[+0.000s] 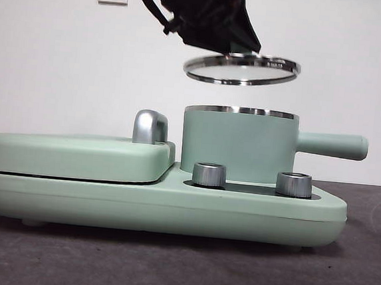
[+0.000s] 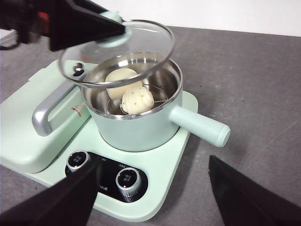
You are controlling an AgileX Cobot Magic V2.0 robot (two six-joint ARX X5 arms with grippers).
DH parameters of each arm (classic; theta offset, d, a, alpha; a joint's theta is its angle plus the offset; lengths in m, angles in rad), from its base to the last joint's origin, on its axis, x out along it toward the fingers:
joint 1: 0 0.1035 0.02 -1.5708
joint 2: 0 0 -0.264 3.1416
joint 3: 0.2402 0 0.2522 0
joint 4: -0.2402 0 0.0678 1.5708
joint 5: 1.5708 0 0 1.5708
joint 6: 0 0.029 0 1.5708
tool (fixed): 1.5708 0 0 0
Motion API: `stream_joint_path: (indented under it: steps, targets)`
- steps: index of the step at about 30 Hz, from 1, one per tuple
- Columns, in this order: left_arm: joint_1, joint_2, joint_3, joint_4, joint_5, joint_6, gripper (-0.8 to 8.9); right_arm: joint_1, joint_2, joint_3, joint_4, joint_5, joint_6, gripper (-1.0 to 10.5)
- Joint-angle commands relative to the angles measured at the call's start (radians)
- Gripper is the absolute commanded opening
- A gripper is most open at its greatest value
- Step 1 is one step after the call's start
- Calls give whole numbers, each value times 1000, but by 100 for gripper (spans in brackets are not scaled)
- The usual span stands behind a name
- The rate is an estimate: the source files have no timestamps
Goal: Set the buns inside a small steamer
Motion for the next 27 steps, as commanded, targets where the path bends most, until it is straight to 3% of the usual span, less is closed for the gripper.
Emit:
stream_joint_path:
  steps: [1, 27]
  targets:
    - [-10, 34, 19, 52, -10, 24, 15, 6, 3, 3, 6, 0, 18, 351]
    - [-13, 78, -51, 129, -19, 48, 15, 6, 4, 3, -40, 5, 44, 351]
